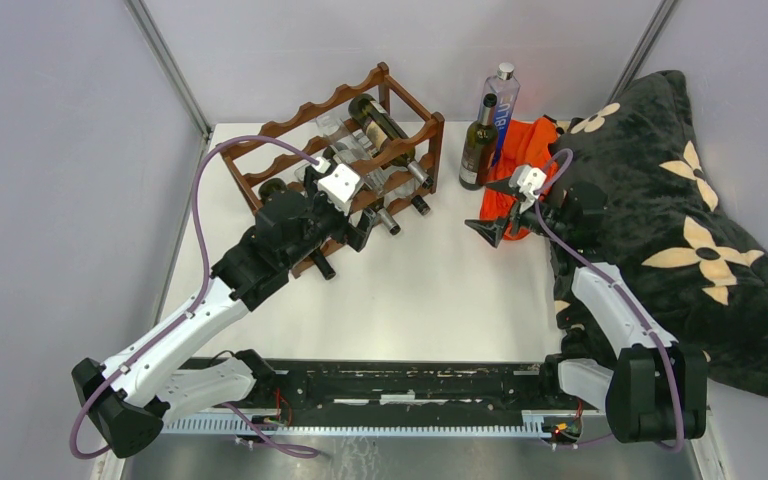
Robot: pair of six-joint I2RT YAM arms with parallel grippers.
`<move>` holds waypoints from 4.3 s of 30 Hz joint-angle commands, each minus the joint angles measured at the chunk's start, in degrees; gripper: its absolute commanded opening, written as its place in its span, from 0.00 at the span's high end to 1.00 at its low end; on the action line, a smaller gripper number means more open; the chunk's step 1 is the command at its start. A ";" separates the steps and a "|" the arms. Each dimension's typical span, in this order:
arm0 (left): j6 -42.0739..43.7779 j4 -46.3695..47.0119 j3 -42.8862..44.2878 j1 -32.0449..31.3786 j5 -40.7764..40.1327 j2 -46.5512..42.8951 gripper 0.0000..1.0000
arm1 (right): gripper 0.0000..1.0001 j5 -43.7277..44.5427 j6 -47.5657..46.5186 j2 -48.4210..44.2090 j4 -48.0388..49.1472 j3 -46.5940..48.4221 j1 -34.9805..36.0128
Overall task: Put the wine bottle on the wine rack
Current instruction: Pick up the wine bottle from the center of the board.
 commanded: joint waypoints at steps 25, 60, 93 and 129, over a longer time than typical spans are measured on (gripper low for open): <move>2.83 2.57 0.33 0.26 -1.94 -2.78 0.00 | 0.02 13.92 -11.50 12.27 -17.27 30.34 -0.06; 3.30 2.34 0.37 0.27 -2.39 -3.14 0.00 | 0.02 40.50 13.07 37.41 -21.43 55.15 4.50; 3.06 2.66 0.22 0.30 -1.71 -3.79 0.00 | 1.00 32.21 14.72 19.99 -18.14 47.30 2.71; -31.99 5.14 -8.89 -0.24 21.80 -13.37 0.00 | 1.00 -3.34 42.13 -10.28 -7.66 6.92 -2.59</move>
